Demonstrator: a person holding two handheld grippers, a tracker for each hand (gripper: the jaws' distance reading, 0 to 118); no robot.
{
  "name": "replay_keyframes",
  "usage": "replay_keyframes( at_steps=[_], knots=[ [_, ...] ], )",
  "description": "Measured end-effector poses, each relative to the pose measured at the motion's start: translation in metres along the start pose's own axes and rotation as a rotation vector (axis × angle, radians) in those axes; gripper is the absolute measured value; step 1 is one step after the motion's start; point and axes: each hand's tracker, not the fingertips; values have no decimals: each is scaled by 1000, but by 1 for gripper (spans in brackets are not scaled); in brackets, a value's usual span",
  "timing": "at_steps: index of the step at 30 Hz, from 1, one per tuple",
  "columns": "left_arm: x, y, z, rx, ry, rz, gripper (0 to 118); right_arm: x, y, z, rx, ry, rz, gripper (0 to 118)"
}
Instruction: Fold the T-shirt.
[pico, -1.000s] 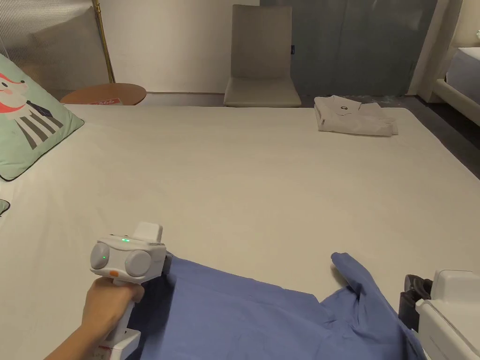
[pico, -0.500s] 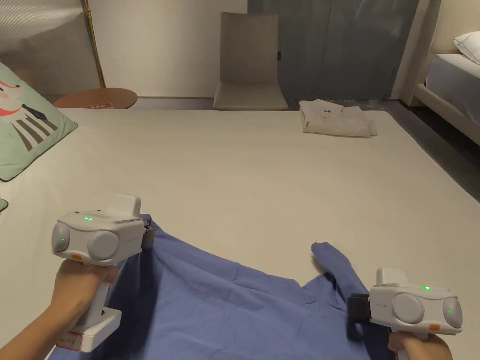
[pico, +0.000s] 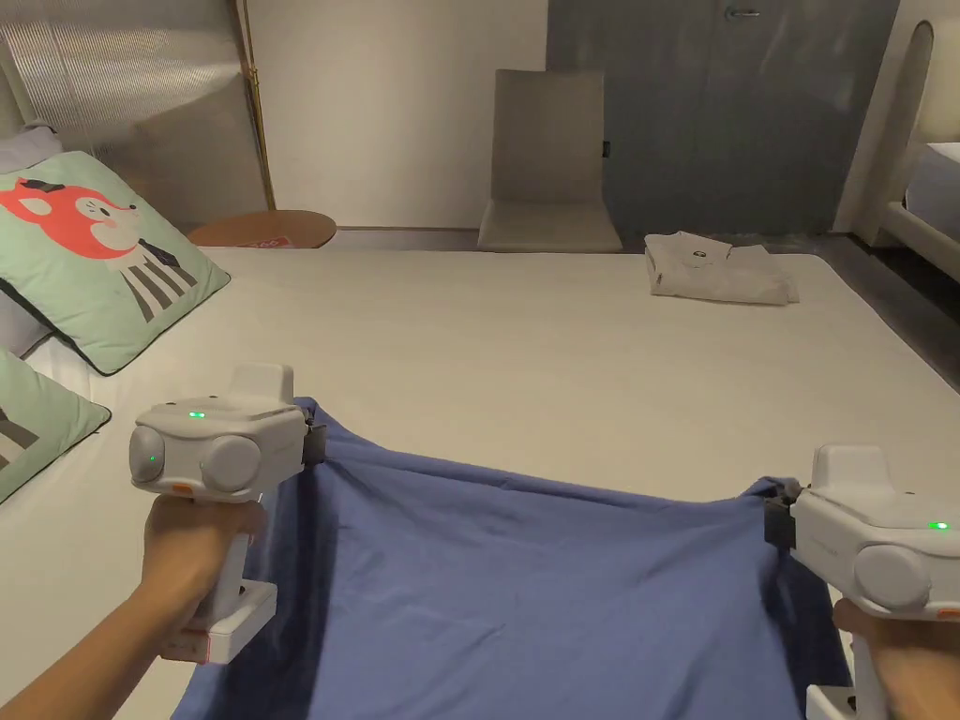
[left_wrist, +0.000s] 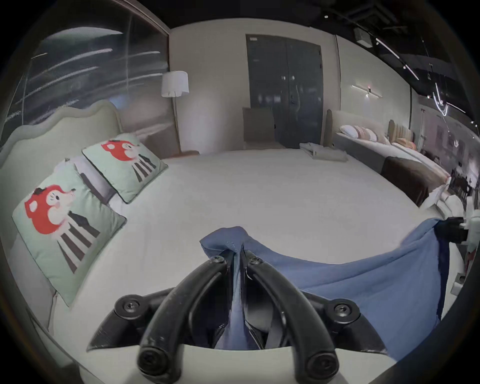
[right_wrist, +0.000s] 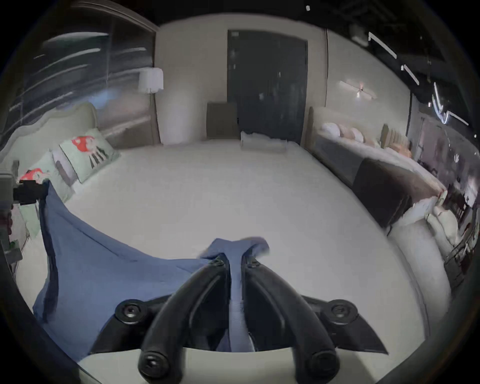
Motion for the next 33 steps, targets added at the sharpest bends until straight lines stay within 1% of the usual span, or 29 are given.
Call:
replay_keyframes(
  at_steps=[2,5,8,10,14,16,19,22,24,28,33],
  knots=[
    [-7,23,15,63,26,7,1,-5,31,7,71,4,29,7],
    [-17,64,41,164,55,23,1,-7,79,20,192,34,36,7],
    [-23,105,66,253,78,46,1,-12,130,34,305,38,63,7],
    [-31,130,76,304,91,71,1,-12,159,43,368,60,47,7],
    [-39,175,99,427,105,153,1,-15,212,55,495,62,64,7],
    [-43,195,105,456,107,172,1,-15,234,61,552,60,59,7],
    [-45,221,110,512,114,205,1,-15,267,72,608,61,38,7],
    [-47,244,112,555,113,213,1,-17,297,76,674,44,57,7],
    [-48,258,112,581,125,214,1,-16,316,78,691,57,48,7],
    [-50,275,104,627,154,164,1,-19,333,81,722,71,35,7],
    [-47,268,75,623,174,94,1,-19,326,55,728,67,72,7]
  ],
)
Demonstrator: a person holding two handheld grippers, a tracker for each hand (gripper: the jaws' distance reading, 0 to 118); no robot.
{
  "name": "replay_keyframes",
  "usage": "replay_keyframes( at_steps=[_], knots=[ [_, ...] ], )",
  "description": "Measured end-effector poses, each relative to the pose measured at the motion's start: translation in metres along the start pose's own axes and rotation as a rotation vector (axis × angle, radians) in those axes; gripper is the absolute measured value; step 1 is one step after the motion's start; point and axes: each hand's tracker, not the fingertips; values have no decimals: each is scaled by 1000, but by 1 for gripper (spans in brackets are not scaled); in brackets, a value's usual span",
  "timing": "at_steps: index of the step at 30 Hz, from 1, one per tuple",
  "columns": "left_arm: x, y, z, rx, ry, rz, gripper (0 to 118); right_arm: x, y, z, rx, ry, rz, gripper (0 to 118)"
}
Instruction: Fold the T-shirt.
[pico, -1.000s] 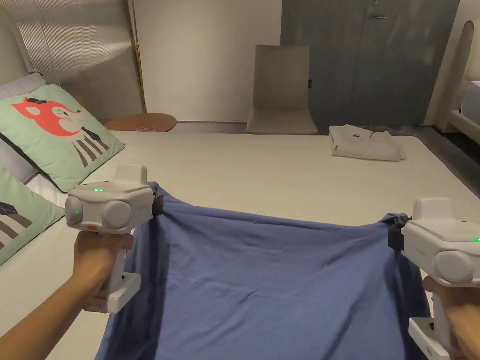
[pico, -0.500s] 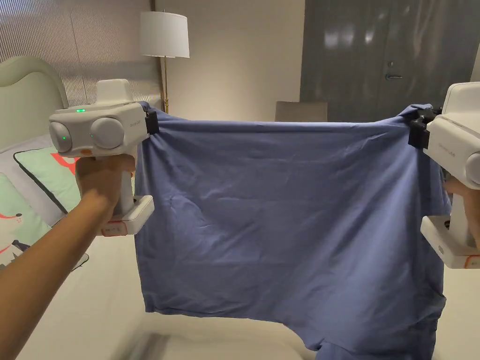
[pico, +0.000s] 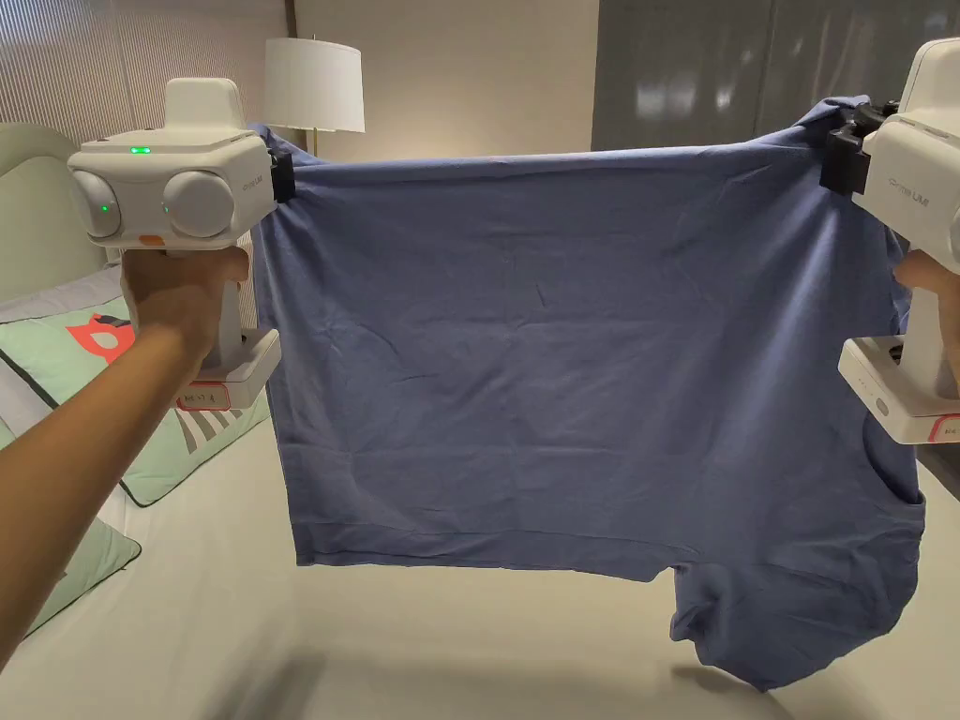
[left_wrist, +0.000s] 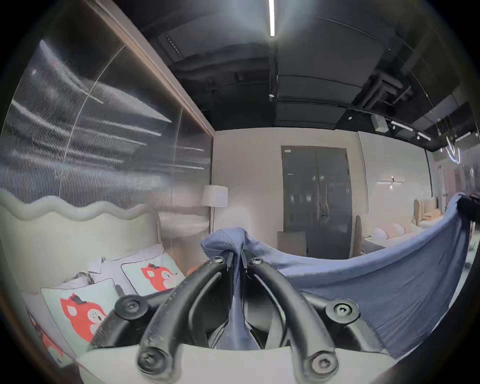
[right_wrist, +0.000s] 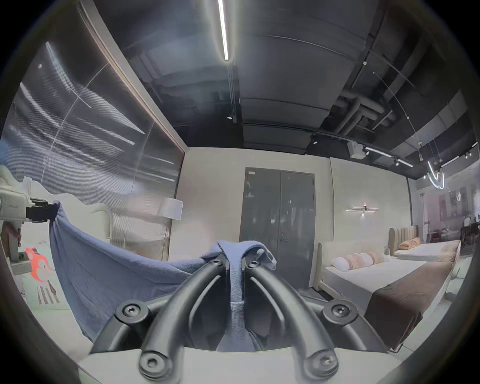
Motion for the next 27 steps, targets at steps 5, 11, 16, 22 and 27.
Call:
replay_keyframes(
  at_steps=[5,11,16,22,27],
  knots=[
    [4,-58,-14,-66,-15,-34,1,0,-52,-7,-70,14,-8,7],
    [9,-143,-16,-203,-19,-38,1,-2,-140,-6,-230,21,-11,7],
    [6,-210,9,-317,-30,-58,1,-9,-204,28,-356,60,-62,7],
    [-13,-277,76,-453,-53,-43,1,-13,-263,93,-484,76,-204,7],
    [-30,-317,151,-540,-65,-47,1,-18,-287,163,-565,102,-254,7]
  ],
)
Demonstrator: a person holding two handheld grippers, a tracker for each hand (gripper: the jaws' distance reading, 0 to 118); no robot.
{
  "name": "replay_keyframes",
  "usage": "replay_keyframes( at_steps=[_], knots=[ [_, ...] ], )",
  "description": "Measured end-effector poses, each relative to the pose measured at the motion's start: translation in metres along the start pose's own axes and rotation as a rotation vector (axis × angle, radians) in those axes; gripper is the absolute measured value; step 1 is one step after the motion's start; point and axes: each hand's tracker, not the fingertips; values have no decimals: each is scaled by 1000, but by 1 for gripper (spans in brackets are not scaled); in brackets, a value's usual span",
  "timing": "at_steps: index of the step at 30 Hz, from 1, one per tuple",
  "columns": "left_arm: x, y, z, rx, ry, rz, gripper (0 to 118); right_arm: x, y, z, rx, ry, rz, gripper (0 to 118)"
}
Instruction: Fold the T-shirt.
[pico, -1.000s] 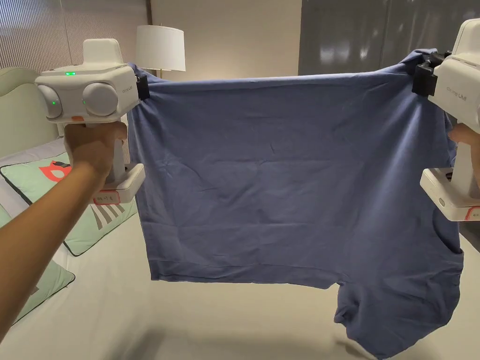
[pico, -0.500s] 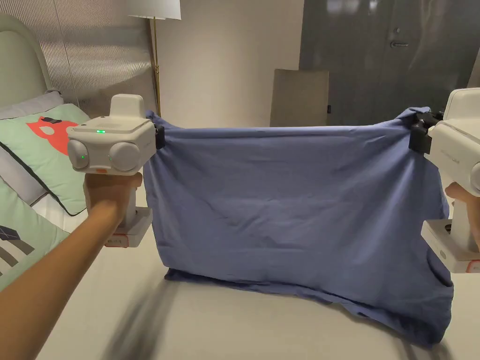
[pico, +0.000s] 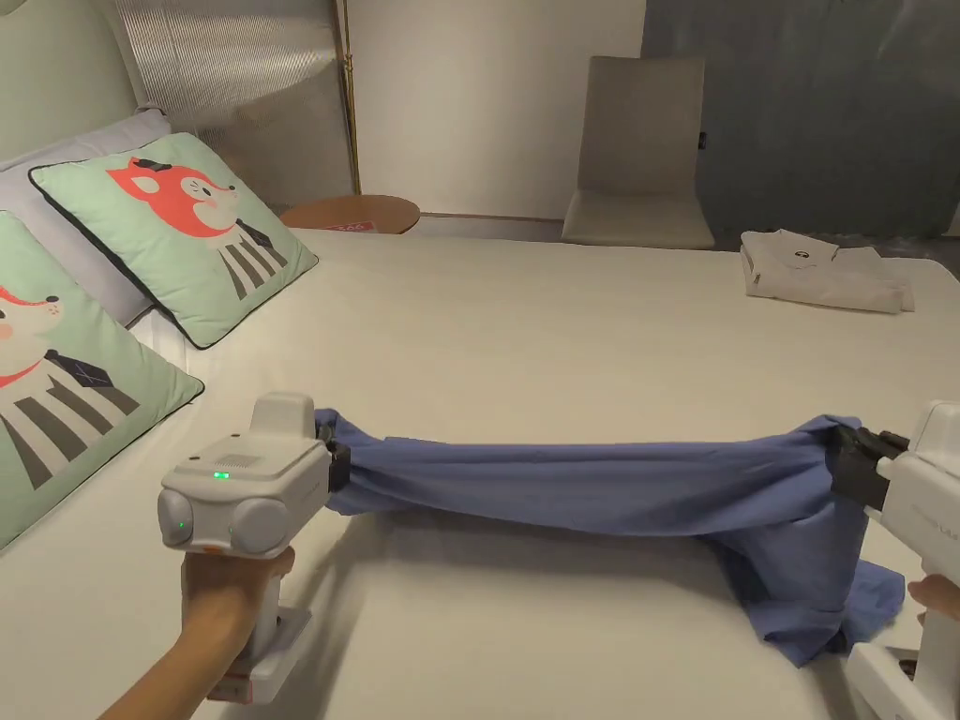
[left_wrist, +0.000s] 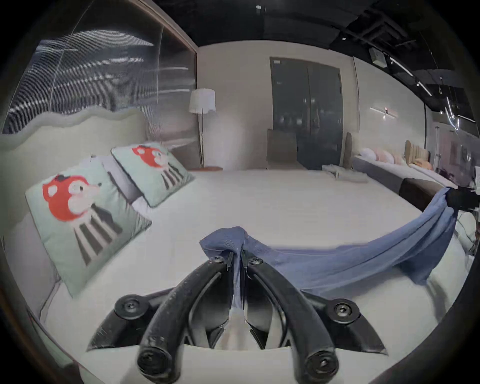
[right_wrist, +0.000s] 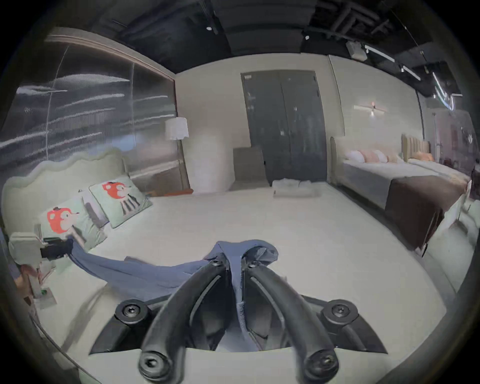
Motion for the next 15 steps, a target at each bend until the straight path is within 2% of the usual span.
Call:
replay_keyframes(
  at_steps=[4,8,12,13,15],
  knots=[
    [-16,-50,37,-60,-4,68,1,2,-41,37,-49,40,-18,7],
    [-31,-92,76,-94,1,129,1,-12,-71,90,-90,83,18,7],
    [-38,-132,112,-119,9,130,1,-23,-99,141,-125,102,16,7],
    [-40,-139,119,-129,8,133,1,-11,-111,140,-135,97,11,7],
    [-40,-154,135,-146,8,135,1,-12,-127,159,-163,93,5,7]
  ],
)
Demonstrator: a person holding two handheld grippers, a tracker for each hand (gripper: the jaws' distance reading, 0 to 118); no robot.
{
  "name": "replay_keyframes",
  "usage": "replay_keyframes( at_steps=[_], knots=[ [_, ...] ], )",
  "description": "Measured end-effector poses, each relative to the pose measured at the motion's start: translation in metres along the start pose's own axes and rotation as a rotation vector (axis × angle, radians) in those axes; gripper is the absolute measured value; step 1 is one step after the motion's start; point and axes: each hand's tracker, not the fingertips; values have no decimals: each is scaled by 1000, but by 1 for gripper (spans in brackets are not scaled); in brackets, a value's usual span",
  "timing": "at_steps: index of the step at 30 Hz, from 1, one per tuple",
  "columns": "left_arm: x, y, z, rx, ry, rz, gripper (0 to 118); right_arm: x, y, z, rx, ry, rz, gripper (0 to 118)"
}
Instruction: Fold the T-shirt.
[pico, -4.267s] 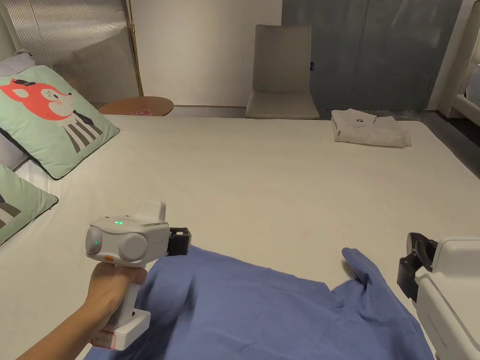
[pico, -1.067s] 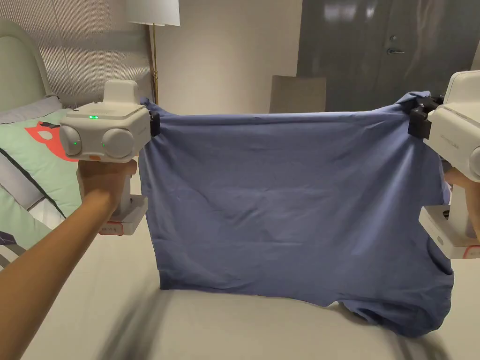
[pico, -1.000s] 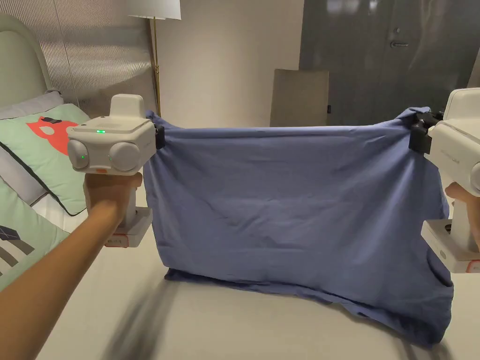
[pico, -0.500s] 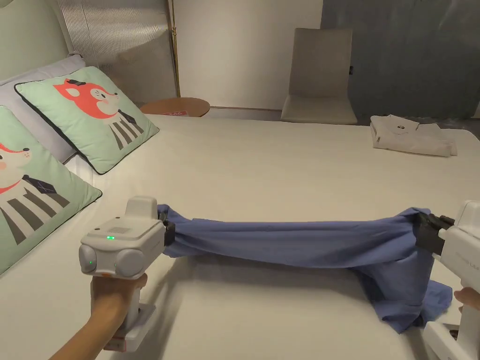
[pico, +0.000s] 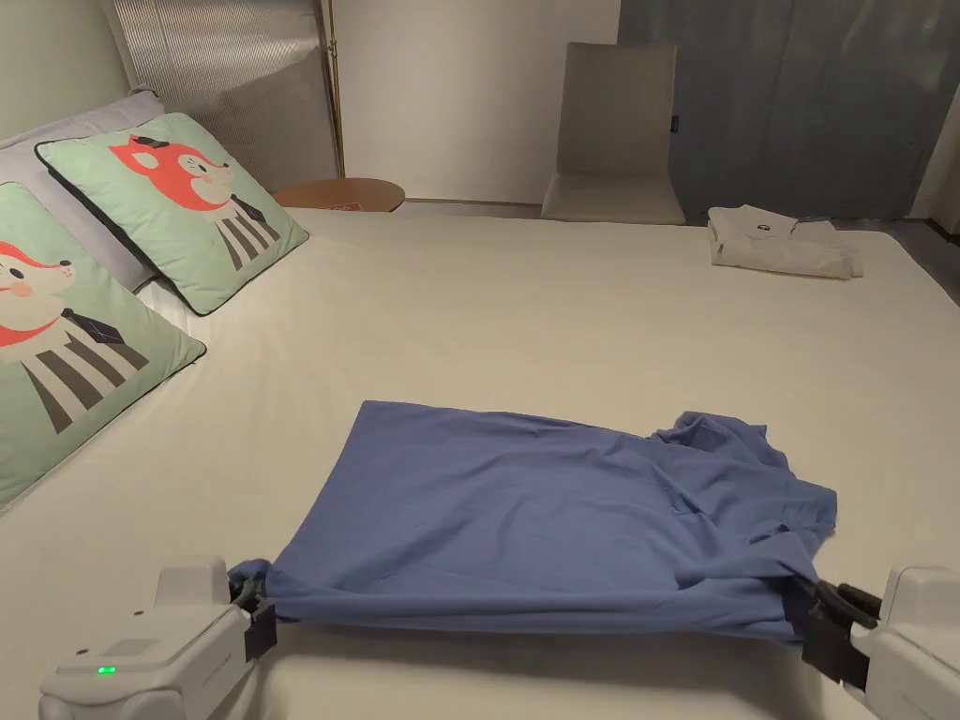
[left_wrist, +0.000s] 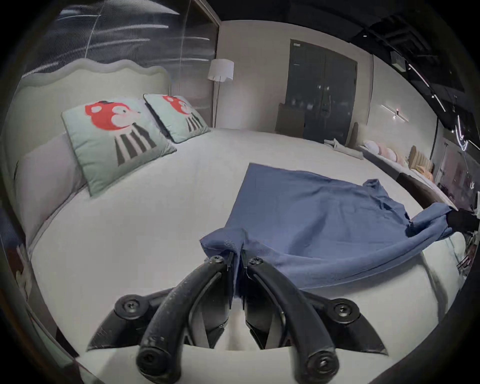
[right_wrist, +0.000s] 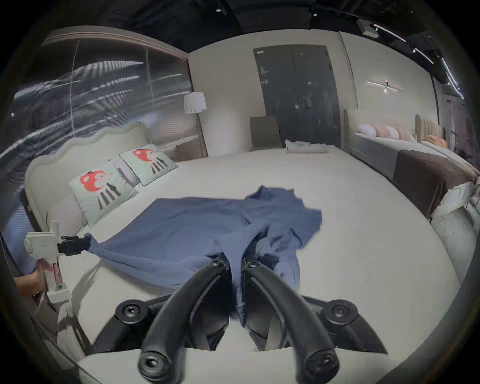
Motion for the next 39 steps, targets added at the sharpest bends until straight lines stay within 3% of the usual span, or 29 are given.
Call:
replay_keyframes(
  at_steps=[12,24,25,26,27,28,29,30,34,39],
  knots=[
    [0,-66,44,-119,29,-82,1,-19,-85,37,-209,-102,-108,7],
    [2,-72,38,-183,51,-115,4,-27,-96,29,-278,-171,-63,11],
    [4,-69,39,-184,54,-108,10,-28,-91,31,-272,-168,-64,21],
    [6,-64,40,-185,53,-103,23,-30,-82,35,-263,-169,-68,41],
    [13,-55,45,-172,38,-85,51,-30,-73,37,-236,-174,-67,73],
    [16,-48,48,-148,19,-70,72,-30,-64,38,-209,-180,-64,92],
    [21,-38,50,-106,2,-56,92,-31,-52,39,-163,-190,-60,103],
    [27,-27,54,-59,-12,-46,107,-30,-39,45,-105,-202,-65,105],
    [56,22,71,129,-61,-68,108,-32,12,55,70,-220,-69,105],
    [89,68,92,338,-113,-85,108,-49,59,76,267,-257,-3,105]
  ],
)
